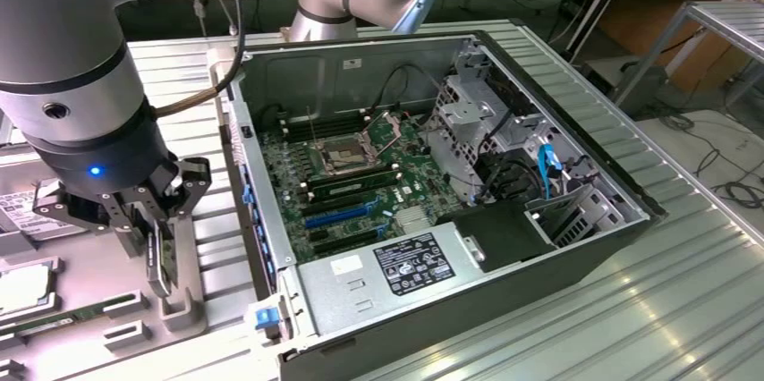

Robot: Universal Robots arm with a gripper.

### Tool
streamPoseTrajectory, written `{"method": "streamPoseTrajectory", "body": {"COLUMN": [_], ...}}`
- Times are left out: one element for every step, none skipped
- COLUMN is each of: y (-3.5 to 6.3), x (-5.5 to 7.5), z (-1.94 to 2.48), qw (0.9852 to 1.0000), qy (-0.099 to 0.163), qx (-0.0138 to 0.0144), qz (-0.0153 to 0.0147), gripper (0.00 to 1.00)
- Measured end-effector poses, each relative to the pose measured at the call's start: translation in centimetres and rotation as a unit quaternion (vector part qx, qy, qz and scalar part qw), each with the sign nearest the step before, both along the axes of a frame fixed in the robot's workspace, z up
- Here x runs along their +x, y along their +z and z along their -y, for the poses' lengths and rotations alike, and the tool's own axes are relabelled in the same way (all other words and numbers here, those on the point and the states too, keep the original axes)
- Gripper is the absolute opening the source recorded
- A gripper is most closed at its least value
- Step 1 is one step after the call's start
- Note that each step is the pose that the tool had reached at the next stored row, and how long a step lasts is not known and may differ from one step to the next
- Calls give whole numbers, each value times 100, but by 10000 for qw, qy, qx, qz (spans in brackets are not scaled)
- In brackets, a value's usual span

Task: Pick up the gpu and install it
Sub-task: 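Pick up the gpu and move the gpu toward the slot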

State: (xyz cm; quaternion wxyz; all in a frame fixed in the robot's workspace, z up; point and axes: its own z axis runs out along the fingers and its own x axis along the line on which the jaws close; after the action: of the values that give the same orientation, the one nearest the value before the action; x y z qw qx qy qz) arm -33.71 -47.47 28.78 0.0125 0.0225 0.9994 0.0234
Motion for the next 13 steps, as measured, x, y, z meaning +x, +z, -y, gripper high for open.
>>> {"method": "streamPoseTrajectory", "body": {"y": [0,1,1,1,1,1,1,1,1,1,1,2,7], "x": [0,0,0,0,0,0,0,0,0,0,0,0,0], "z": [0,0,0,0,0,0,0,0,0,0,0,0,0], "qw": [10000,10000,10000,10000,10000,10000,10000,10000,10000,10000,10000,10000,10000], "qy": [0,0,0,0,0,0,0,0,0,0,0,0,0], "qx": [0,-1,-1,-1,-1,-1,-1,-1,-1,-1,-1,0,-1], "qz": [0,0,-1,-1,-1,-1,-1,-1,-1,-1,-1,-1,-2], "gripper": [27,27,27,27,27,27,27,27,27,27,27,27,27]}}
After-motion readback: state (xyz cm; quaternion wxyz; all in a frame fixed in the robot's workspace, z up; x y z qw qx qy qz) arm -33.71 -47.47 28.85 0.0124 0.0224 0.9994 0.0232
